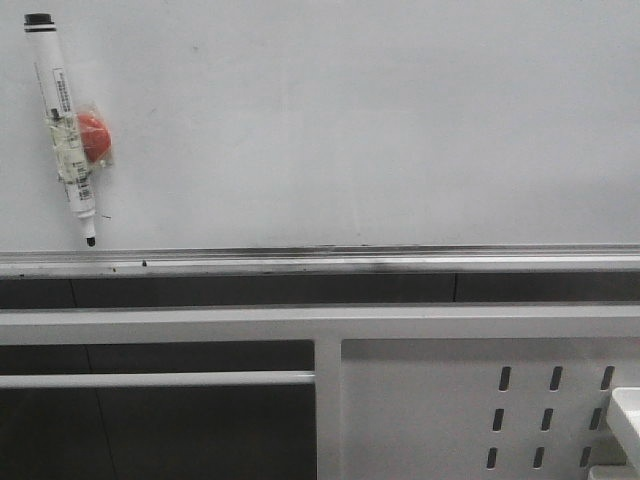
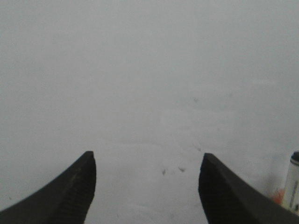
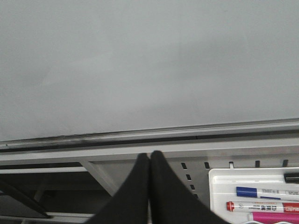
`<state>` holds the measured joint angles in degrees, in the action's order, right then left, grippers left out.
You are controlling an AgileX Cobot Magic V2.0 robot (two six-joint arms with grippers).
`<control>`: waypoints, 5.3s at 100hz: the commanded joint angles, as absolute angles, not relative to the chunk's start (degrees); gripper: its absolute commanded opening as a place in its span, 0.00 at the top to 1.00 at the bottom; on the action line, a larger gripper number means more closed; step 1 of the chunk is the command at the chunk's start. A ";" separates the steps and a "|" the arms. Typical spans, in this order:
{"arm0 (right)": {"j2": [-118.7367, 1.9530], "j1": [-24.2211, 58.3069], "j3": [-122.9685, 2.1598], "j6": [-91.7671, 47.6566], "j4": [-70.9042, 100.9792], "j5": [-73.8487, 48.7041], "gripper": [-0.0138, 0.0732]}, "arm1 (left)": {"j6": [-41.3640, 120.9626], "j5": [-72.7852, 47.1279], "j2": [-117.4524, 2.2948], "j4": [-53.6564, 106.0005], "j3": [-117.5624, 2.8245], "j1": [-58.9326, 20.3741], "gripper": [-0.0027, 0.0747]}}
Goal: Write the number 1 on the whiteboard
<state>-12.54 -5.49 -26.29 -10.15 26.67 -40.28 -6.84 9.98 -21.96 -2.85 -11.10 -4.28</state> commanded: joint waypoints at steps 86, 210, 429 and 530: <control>-13.72 -5.62 -28.06 -13.92 31.56 -40.28 0.92 | -14.90 65.57 -65.57 -3.66 -1.26 -21.08 0.40; -13.72 -5.62 -28.06 -13.92 32.22 -40.23 0.92 | -17.91 77.91 -85.78 -14.01 -10.55 -21.16 0.48; -13.72 -2.34 -28.06 -19.91 36.87 -42.77 0.92 | -20.43 78.01 -88.07 -17.25 -13.90 -21.16 0.99; -40.55 26.31 -40.36 -48.03 38.01 -36.21 0.92 | -62.31 7.44 -60.70 -86.20 -29.52 -44.43 0.99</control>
<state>-37.25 24.80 -36.19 -46.22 36.18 -39.08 -60.72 16.99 -61.42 -85.96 -27.66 -40.25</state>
